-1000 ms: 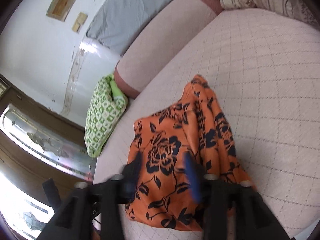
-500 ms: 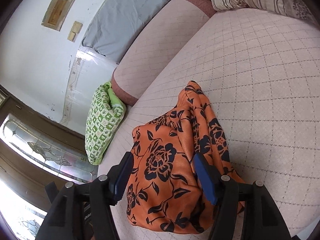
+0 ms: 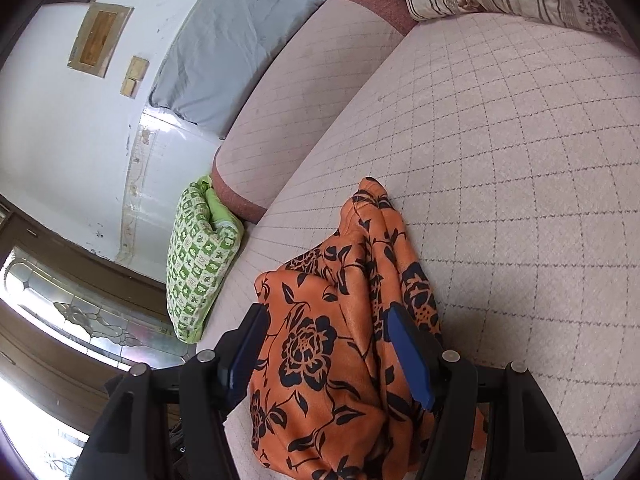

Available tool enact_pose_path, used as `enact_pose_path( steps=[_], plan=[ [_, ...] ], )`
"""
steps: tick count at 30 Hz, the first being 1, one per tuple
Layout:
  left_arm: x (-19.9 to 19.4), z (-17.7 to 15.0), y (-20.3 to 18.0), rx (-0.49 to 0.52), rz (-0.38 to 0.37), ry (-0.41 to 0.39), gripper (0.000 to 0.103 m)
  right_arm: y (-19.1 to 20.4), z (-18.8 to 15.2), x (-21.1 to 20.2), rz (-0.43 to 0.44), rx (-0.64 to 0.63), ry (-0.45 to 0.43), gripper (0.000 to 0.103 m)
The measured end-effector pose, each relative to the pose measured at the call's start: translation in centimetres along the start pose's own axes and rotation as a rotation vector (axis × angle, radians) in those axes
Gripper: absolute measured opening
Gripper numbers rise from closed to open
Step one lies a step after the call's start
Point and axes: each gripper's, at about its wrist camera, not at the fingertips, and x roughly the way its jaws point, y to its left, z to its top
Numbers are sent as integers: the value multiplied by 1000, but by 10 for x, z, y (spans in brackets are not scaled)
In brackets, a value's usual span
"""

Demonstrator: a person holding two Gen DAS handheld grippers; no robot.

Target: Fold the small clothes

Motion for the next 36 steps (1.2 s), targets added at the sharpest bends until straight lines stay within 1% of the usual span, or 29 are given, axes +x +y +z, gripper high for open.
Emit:
enact_pose_path(
  steps=[17,27,33,36],
  plan=[
    [14,3,-7,-7,-7,19,83,-7,2,7,-17,27,20,66],
    [17,3,-7,-2,-21,12,83,-10,-1,12,-38,41,28,66],
    [20,3,-8,0,-44,12,83,-17,0,14,-45,70,35,66],
    [20,3,-7,0,-69,10,83,-17,1,15,-51,69,36,66]
  ],
)
